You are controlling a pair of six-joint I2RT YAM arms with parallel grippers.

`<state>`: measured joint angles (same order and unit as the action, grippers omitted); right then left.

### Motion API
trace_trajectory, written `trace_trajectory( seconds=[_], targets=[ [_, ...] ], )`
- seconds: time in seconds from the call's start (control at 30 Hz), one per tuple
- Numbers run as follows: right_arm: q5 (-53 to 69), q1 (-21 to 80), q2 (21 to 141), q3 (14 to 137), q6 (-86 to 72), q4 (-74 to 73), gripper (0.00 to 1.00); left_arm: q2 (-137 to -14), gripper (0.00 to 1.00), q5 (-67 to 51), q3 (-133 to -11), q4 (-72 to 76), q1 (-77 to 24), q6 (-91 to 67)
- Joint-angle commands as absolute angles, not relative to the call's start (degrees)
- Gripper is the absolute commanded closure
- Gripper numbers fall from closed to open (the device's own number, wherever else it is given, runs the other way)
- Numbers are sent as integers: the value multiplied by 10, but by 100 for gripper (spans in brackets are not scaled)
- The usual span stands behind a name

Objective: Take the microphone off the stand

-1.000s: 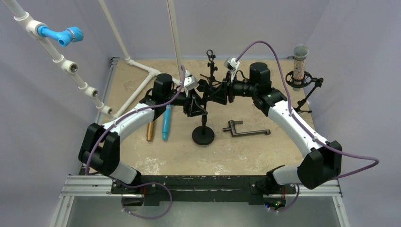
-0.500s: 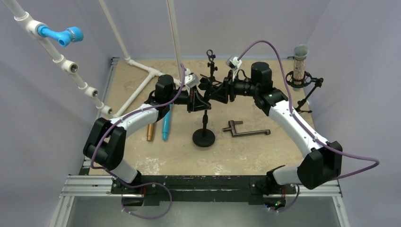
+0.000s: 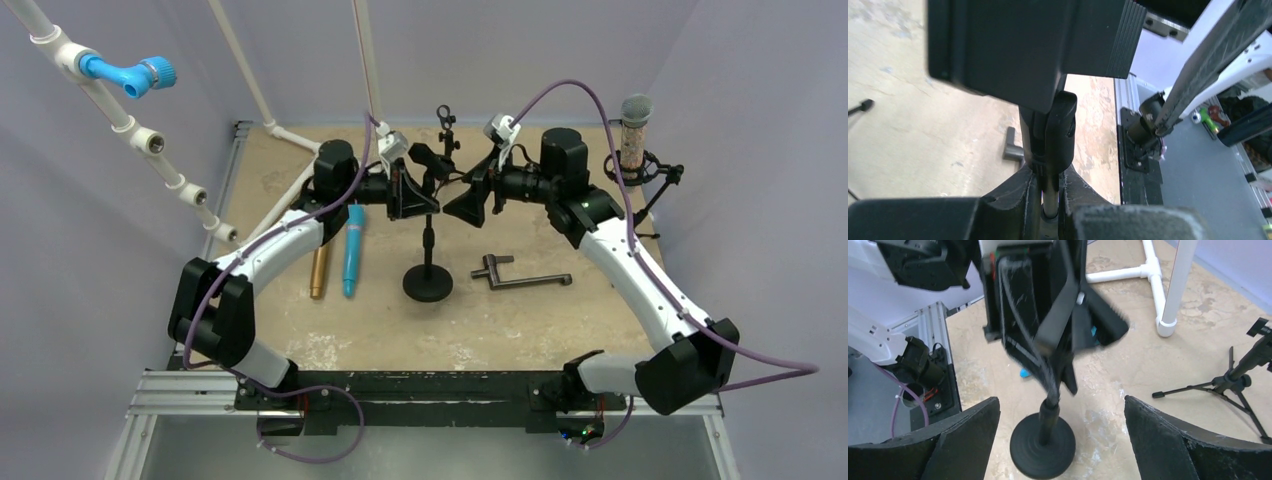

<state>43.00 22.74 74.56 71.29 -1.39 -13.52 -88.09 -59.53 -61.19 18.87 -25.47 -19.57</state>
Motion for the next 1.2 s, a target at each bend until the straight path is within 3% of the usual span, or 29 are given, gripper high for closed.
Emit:
trace_trajectory(
  seconds=[0.0, 0.33, 0.6, 0.83, 1.03, 1.1, 1.17],
  targets=[
    [436, 226, 721, 740, 27, -166, 7, -843, 100, -587, -673, 245, -224, -280],
    [530, 229, 726, 647, -30, -75, 14, -839, 100, -565, -714, 304, -208, -415],
    [526, 261, 758, 605, -23, -38, 18, -833, 100, -547, -712, 347, -218, -483],
    [542, 272, 772, 577, -27, -4, 28, -825, 100, -527, -700, 372, -223, -509],
    [559, 274, 773, 556, -47, 32, 54, -824, 100, -513, -691, 397, -223, -531],
    [559, 274, 771, 556, -46, 34, 70, -823, 100, -512, -686, 402, -224, -536],
    [557, 274, 766, 557, -46, 39, 98, -821, 100, -511, -679, 403, -224, -535]
  ],
)
